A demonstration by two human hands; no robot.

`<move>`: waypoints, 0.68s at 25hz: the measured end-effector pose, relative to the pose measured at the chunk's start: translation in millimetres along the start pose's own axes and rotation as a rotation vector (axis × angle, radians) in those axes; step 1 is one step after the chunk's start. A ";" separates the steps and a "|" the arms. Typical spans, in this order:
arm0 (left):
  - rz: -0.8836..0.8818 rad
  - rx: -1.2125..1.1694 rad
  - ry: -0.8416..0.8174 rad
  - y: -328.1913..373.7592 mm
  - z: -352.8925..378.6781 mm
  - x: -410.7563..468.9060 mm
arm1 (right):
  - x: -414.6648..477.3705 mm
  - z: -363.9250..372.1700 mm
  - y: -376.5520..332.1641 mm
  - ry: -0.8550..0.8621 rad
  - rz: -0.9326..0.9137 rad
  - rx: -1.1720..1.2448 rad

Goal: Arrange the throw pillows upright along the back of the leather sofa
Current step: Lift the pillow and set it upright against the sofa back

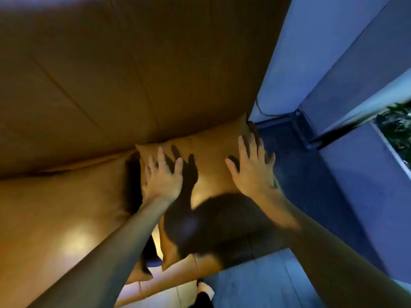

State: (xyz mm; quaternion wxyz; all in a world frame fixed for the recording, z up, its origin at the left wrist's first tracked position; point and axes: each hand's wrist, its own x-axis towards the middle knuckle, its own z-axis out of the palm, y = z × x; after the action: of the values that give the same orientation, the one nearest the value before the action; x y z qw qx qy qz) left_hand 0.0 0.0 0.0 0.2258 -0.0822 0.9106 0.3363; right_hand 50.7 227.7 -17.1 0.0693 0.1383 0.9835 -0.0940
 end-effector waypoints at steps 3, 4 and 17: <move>-0.206 -0.192 -0.033 -23.1 22.6 21.2 | 11.1 28.6 13.4 -0.168 0.097 0.056; -0.236 -0.317 -0.054 -31.6 26.2 25.0 | 12.5 36.3 18.2 -0.217 0.126 0.121; -0.522 -0.973 0.040 -22.7 3.8 37.1 | 55.8 11.3 46.6 -0.238 0.674 1.229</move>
State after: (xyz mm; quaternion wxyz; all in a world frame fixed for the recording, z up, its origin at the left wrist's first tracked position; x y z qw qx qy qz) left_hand -24.6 -14.7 -32.9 0.2203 -0.4066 0.6036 0.6494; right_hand 12.1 283.8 -44.9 0.1111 0.4378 0.6419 -0.6196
